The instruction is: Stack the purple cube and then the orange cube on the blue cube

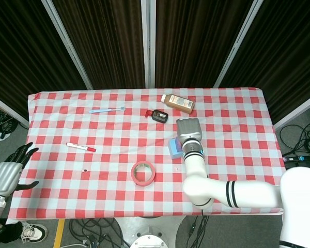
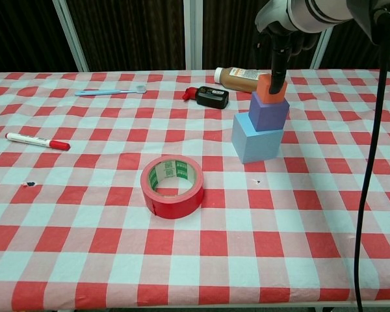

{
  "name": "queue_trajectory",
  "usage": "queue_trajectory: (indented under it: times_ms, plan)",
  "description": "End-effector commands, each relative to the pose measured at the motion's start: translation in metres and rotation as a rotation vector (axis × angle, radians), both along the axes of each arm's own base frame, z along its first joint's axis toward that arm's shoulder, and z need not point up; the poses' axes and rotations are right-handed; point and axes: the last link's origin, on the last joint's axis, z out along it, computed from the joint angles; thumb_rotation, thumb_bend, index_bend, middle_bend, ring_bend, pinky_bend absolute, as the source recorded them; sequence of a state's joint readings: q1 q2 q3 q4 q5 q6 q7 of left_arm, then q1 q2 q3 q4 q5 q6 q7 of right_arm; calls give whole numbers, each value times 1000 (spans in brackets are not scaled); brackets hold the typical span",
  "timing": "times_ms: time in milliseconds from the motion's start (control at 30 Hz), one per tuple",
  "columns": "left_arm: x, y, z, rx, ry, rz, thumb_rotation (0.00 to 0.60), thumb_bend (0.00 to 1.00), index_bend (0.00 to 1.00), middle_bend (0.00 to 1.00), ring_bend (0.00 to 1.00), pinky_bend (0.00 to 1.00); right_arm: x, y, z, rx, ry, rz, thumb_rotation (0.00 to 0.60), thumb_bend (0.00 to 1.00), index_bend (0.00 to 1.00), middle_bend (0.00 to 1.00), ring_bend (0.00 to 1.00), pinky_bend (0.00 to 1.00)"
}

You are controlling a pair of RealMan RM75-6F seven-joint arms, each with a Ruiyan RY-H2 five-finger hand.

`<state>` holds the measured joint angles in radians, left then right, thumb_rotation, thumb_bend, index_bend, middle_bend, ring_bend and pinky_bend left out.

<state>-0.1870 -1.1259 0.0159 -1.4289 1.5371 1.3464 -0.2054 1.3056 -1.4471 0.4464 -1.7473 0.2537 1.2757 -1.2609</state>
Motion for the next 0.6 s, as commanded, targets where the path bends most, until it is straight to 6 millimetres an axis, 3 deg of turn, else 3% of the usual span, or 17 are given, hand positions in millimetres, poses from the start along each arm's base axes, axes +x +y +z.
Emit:
queue_trajectory:
  times_ms: [33, 167, 267, 300, 433, 500, 600]
  plan:
    - [2, 0, 1, 3, 3, -3, 600, 157, 163, 115, 65, 210, 2, 1, 18, -33, -40, 15, 600, 67, 209, 1000, 1000, 988]
    - [5, 0, 3, 5, 9, -12, 600, 157, 163, 116, 65, 210, -7, 9, 59, -149, -41, 105, 600, 62, 204, 1000, 997, 984]
    - [8, 1, 2, 1, 13, -20, 600, 158, 163, 115, 65, 210, -35, 19, 96, -335, 15, 218, 600, 66, 202, 957, 912, 930]
    - [10, 2, 1, -1, 14, -24, 600, 157, 163, 115, 65, 210, -52, 25, 107, -399, 42, 253, 600, 73, 201, 906, 857, 903]
    - [15, 4, -4, 4, 15, -44, 600, 157, 163, 115, 65, 210, -115, 57, 127, -487, 51, 297, 600, 106, 192, 526, 505, 771]
    - [17, 5, -7, 4, 19, -47, 600, 157, 163, 115, 65, 210, -147, 77, 131, -506, 55, 351, 600, 112, 157, 348, 324, 577]
    - [18, 7, -10, 7, 26, -49, 600, 157, 162, 115, 65, 210, -184, 105, 130, -537, 41, 488, 600, 128, 132, 219, 124, 344]
